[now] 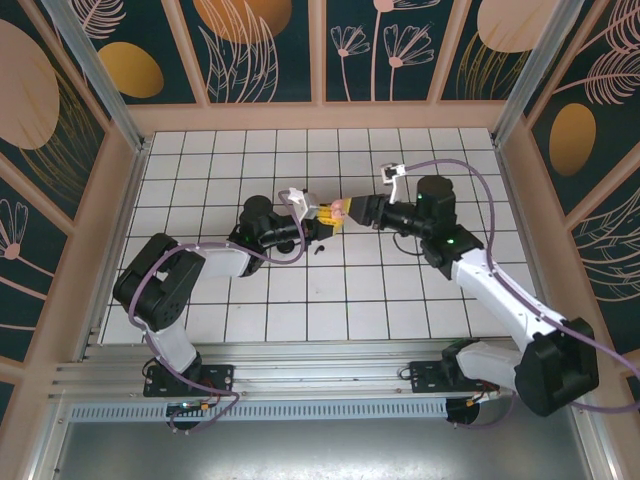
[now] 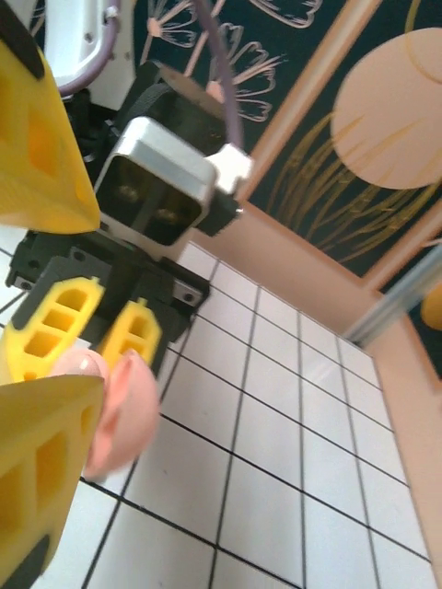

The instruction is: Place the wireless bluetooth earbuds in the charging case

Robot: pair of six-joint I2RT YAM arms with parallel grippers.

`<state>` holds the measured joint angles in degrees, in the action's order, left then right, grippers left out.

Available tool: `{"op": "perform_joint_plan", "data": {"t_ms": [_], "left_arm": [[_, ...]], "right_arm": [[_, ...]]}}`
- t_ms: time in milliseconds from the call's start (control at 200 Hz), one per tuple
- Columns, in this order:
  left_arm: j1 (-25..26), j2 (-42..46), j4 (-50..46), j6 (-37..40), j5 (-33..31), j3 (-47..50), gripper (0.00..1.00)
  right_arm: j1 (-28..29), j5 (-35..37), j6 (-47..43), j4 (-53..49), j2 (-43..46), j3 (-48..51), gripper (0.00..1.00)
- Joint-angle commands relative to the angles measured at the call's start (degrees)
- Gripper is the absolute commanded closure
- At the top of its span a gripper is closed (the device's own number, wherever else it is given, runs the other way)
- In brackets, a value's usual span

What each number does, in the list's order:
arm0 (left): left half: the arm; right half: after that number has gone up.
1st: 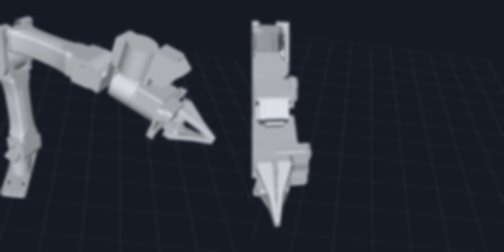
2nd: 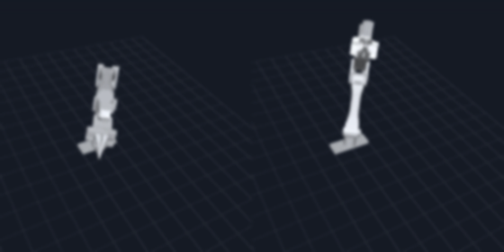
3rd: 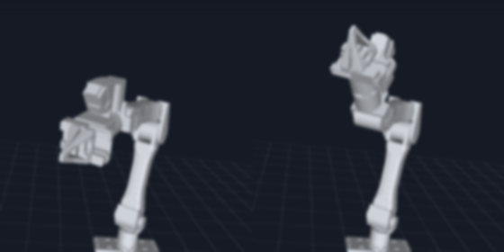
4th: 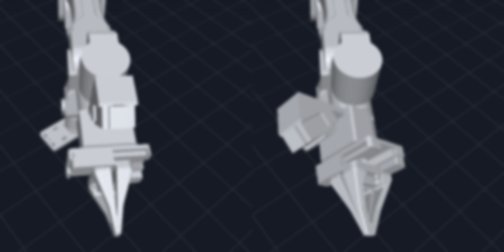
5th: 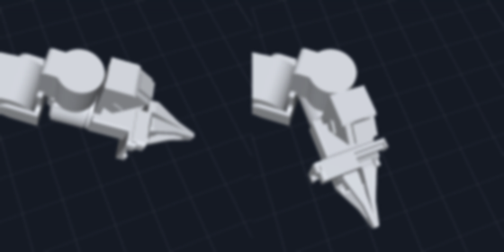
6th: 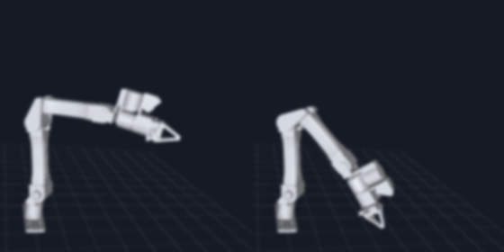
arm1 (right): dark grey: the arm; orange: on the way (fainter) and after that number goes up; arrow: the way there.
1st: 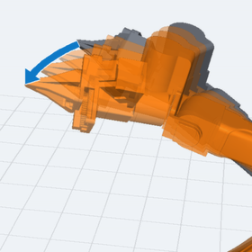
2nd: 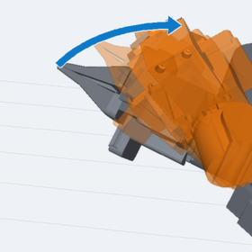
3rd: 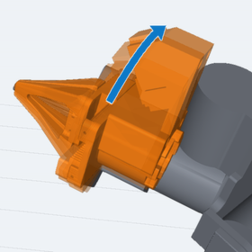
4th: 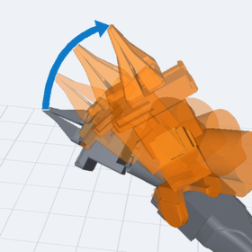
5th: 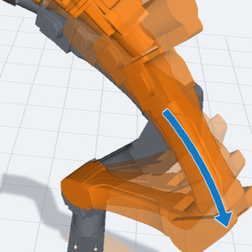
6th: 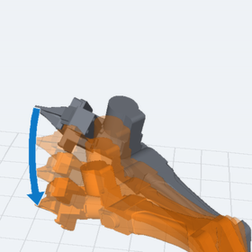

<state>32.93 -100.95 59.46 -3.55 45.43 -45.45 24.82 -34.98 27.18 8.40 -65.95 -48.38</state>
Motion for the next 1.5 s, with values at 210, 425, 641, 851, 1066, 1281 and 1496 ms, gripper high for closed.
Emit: {"op": "perform_joint_plan", "data": {"t_ms": [210,425,641,851,1066,1281,1496], "left_arm": [[0.1,2.4,-2.8,2.9,9.1,-1.7,0.95],[0.1,2.4,-4.0,3.5,9.4,-2.4,0.95],[0.2,4.3,-4.7,3.7,9.3,-2.9,0.95],[0.2,3.9,-6.3,3.5,7.9,-3.7,0.95],[0.2,3.6,-9.1,4.5,6.0,-4.3,0.96],[0.2,3.4,-12.0,4.4,4.2,-4.6,0.96],[1.2,1.5,-16.9,-5.7,-1.1,-7.7,0.98]], "right_arm": [[-4.3,-10.6,-10.3,-6.9,-3.9,-6.5,0.41],[-3.9,-16.5,-8.6,-5.0,-9.0,-8.0,0.41],[-2.9,-18.3,-7.3,-3.0,-11.3,-7.3,0.41],[-2.2,-20.8,-7.6,-3.3,-10.5,-6.6,0.49],[-2.6,-21.3,-7.0,-0.4,-3.9,-2.6,0.58],[-4.2,-20.0,-5.7,0.7,0.3,0.5,0.59],[-10.6,-6.0,1.5,-0.7,3.7,3.4,0.57]]}}
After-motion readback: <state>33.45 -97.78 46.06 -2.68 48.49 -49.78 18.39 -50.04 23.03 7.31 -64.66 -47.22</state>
